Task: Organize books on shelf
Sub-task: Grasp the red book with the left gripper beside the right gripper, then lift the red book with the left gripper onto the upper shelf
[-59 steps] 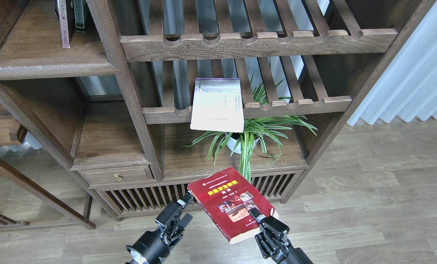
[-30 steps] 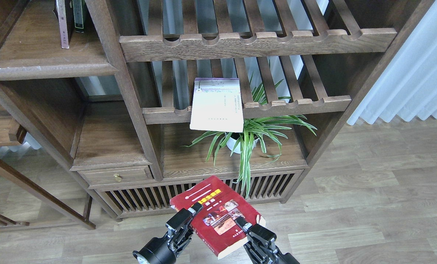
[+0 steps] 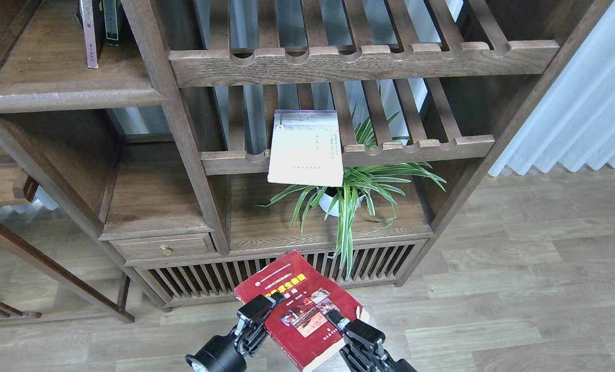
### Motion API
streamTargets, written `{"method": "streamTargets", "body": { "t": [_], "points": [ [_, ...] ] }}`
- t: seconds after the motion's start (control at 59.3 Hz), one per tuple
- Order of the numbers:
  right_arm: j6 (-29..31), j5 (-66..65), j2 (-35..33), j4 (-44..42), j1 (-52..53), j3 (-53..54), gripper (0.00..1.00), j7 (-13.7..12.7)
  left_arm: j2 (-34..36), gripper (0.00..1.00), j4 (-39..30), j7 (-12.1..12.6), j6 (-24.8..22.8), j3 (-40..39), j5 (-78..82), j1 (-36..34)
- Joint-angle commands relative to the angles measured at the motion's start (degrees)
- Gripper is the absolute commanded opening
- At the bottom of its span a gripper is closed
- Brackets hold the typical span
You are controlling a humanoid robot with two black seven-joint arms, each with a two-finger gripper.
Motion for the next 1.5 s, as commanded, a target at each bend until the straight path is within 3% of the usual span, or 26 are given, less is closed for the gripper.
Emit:
{"method": "streamTargets", "body": {
  "t": [0.0, 0.169, 0.371, 0.591, 0.726, 0.945, 1.012, 1.063, 1.114, 1.485],
  "points": [
    [0.00, -3.16, -0.03, 0.02, 0.16, 0.54, 0.95, 0.61, 5.47, 0.00, -4.77, 0.96, 0.01, -3.76, 0.28, 1.32],
    [0.00, -3.34, 0.14, -0.15, 0.33, 0.28, 0.97, 0.61, 17.78, 0.00, -14.52, 1.13, 0.01, -12.02, 0.46, 2.11],
    [0.00, -3.42, 0.23, -0.85, 0.33, 0.19, 0.97, 0.61, 25.00, 0.00, -14.71, 0.96, 0.01, -17.65, 0.46, 1.06],
    [0.00, -3.42, 0.23, -0.94, 0.42, 0.45, 0.97, 0.61, 30.44, 0.00, -14.71, 1.22, 0.01, -21.25, 0.46, -8.51],
    [0.00, -3.42, 0.23, -0.94, 0.42, 0.71, 0.97, 0.61, 38.79, 0.00, -14.71, 1.84, 0.01, -25.64, 0.28, -13.70],
    [0.00, -3.51, 0.94, -1.12, 1.21, 0.80, 0.97, 0.61, 46.26, 0.00, -14.71, 2.28, 0.01, -29.52, 0.19, -20.73],
    [0.00, -3.43, 0.94, -1.91, 1.21, 0.89, 0.97, 0.61, 48.91, 0.00, -14.53, 5.70, 0.01, -31.01, 0.72, -22.05],
    [0.00, -3.42, 0.94, -1.91, 1.39, 0.89, 0.97, 0.61, 49.61, 0.01, -14.53, 10.52, 0.01, -32.15, 1.51, -22.14],
    [0.00, -3.42, 0.94, -1.91, 1.65, 0.89, 0.97, 0.69, 49.61, 0.01, -14.53, 13.25, 0.01, -32.42, 2.82, -22.14],
    [0.00, -3.42, 0.94, -2.08, 2.71, 0.89, 0.97, 0.69, 53.21, 0.01, -13.13, 15.81, 0.01, -38.22, 7.49, -23.11]
  ]
}}
